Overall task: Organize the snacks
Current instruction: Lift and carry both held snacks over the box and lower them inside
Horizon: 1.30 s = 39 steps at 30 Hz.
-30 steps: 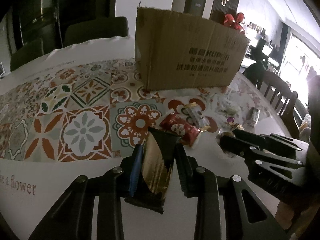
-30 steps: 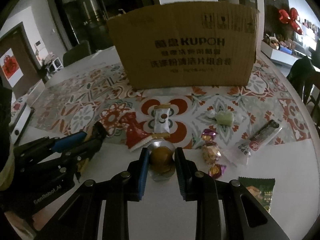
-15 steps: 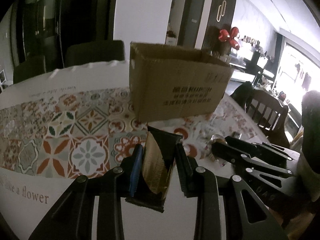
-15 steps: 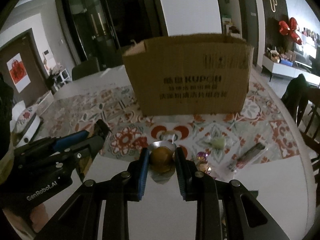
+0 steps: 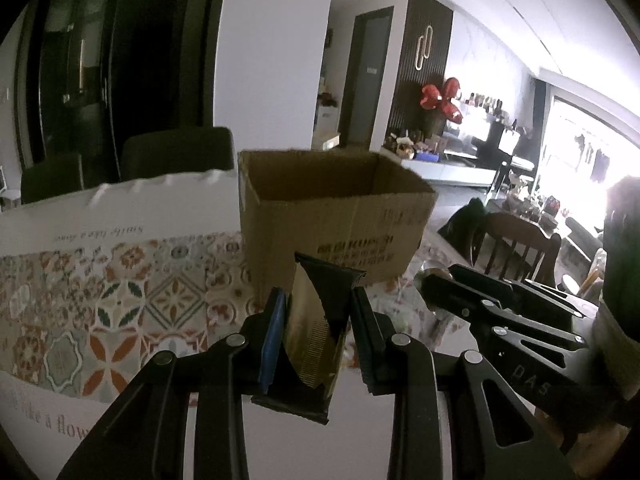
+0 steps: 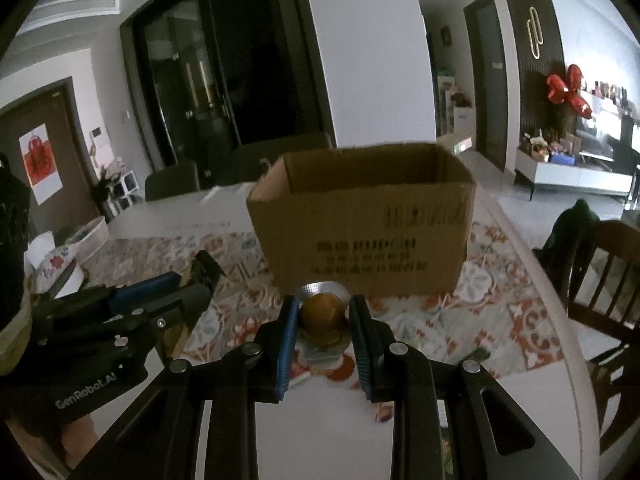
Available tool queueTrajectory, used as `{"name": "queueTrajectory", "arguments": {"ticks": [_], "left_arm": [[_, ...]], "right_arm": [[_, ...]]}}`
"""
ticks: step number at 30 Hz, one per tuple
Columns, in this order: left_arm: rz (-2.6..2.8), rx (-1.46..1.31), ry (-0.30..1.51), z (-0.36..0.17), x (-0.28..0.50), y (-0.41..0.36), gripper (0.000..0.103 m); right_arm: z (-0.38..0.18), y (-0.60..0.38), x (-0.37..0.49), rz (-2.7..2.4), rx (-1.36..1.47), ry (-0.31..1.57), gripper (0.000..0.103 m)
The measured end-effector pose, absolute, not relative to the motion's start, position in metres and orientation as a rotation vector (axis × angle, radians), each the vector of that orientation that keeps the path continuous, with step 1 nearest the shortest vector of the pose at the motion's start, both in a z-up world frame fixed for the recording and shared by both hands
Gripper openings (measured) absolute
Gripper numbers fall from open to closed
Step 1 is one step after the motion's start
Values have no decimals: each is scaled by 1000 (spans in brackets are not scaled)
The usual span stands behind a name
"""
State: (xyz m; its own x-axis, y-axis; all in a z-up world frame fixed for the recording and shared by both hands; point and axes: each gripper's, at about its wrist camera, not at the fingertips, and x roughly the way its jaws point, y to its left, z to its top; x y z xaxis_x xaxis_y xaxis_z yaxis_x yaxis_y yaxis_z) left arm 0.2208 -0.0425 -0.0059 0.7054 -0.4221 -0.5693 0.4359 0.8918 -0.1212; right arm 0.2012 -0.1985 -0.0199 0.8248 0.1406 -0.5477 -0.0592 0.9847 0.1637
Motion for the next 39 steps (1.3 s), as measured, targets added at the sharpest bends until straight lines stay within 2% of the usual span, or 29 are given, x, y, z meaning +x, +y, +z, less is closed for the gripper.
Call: {"name": "queueTrajectory", "arguments": {"ticks": [20, 39], "left_arm": [[-522, 26, 522, 51, 281, -75, 32], [-535, 38, 616, 40, 372, -117, 32]], "right_arm": [[42, -231, 250, 59, 157, 458, 27], [38, -262, 332, 43, 130, 541, 27]]}}
